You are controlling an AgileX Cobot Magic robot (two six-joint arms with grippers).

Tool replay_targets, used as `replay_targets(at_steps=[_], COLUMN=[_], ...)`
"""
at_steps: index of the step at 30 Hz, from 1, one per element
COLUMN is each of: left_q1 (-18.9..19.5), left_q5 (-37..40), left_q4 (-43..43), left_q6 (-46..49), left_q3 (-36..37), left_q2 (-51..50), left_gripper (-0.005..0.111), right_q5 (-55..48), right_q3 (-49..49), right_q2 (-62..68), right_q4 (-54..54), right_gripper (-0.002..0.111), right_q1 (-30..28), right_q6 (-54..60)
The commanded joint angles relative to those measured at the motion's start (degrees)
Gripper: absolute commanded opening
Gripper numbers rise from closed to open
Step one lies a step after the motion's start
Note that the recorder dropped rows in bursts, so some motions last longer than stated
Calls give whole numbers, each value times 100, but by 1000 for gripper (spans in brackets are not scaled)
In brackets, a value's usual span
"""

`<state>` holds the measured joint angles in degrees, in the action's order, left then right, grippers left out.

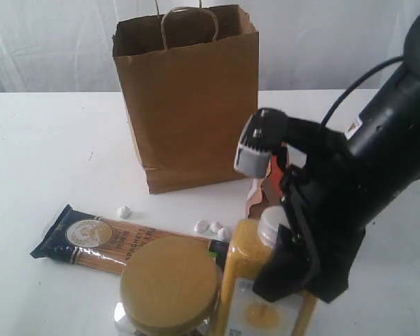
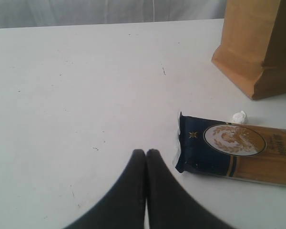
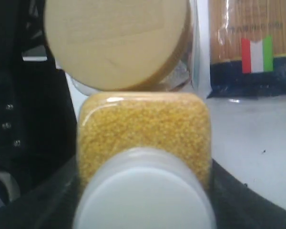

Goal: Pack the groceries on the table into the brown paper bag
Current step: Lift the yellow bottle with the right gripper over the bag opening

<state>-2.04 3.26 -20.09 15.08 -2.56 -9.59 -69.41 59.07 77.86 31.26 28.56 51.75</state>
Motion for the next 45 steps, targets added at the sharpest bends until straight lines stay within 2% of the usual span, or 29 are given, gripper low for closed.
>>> replay_targets(at_steps=[1, 8, 11, 15, 20, 23, 30, 45], left_q1=[-8, -8, -8, -8, -83, -96, -107, -107], left_q5=[-16, -16, -16, -16, -33, -15, -193, -193], left_q4=[-83, -83, -83, -83, -83, -83, -83, -83], left_q6=[16, 16, 16, 17, 17, 17, 17, 17], left_q3=[8, 8, 8, 23, 119, 195, 195, 195], left_q2=[27, 27, 27, 165, 488, 946, 959, 959], left_gripper=[0, 0, 0, 0, 0, 0, 0, 0], right_q5=[-36, 122, 890, 2600, 3577, 4594, 6430, 7490], right_q3=[771, 2140, 2482, 2611, 2620, 2620, 2620, 2464], right_q2=[-402, -514, -514, -494, -334, -16, 720, 1817], right_q4=[374, 510, 877, 1848, 3071, 3794, 3877, 3732], right_gripper=[7, 7, 7, 7, 7, 7, 7, 7], right_q1=[2, 2, 2, 2, 2, 2, 2, 2], right_q6=[-159, -757, -757, -559, 376, 934, 989, 989])
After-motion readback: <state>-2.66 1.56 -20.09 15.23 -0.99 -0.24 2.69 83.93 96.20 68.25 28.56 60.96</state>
